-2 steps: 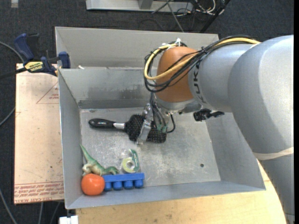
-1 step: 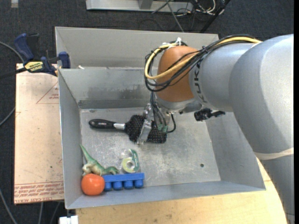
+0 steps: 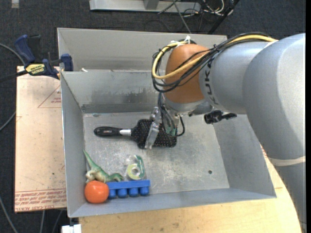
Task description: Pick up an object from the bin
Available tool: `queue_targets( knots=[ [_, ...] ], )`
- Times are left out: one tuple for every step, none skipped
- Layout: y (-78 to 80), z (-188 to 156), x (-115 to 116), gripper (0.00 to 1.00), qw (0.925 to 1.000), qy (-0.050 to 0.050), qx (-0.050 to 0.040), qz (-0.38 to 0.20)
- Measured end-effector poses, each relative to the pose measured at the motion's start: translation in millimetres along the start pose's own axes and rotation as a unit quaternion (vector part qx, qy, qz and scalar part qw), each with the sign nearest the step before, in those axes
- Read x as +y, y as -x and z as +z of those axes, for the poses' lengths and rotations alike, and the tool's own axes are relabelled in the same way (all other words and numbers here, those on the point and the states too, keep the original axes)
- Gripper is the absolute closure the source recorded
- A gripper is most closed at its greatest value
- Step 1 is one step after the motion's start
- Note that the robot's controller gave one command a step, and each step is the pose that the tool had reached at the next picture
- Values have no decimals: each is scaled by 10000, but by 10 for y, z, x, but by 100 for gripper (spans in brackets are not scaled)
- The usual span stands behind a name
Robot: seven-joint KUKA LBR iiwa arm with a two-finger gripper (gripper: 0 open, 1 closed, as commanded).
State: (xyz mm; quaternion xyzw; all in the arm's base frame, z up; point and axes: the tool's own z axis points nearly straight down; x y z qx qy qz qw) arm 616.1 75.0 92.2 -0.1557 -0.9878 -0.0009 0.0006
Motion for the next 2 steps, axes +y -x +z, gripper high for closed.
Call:
queue_targets(
  knots=[
    [7, -119, 2, 100, 10000, 2, -12, -1],
    [11, -185, 3, 100, 10000, 4, -23, -1]
  ],
)
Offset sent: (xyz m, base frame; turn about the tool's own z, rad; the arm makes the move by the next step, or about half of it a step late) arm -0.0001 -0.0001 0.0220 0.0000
